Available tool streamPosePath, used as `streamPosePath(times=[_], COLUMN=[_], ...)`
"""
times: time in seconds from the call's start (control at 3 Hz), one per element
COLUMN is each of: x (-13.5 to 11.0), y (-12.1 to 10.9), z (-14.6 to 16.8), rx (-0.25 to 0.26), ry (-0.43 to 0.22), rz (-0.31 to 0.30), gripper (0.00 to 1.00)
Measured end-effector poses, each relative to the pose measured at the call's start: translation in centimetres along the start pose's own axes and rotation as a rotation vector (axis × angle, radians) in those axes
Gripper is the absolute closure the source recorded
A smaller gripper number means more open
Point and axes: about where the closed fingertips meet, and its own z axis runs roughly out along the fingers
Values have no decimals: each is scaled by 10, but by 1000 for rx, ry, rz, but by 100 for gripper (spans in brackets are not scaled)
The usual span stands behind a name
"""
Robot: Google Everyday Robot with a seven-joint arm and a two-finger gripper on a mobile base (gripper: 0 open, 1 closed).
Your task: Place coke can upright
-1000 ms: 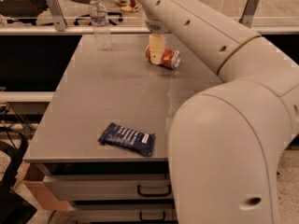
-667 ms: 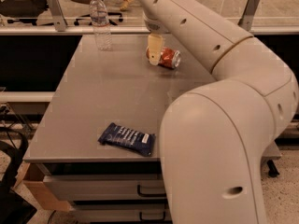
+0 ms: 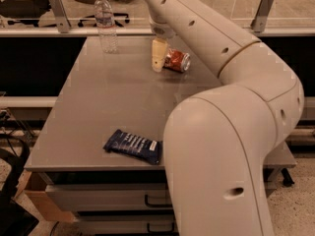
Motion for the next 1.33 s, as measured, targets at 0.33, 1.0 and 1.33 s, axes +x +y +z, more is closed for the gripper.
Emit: streamPosePath(times=[0.33, 1.0, 1.33], x=[-2, 9, 12], y=[7, 12, 11], z=[9, 26, 29], rx=[-32, -63, -65], ry=[-4, 33, 36], rz=[36, 102, 126], gripper=[0, 0, 18])
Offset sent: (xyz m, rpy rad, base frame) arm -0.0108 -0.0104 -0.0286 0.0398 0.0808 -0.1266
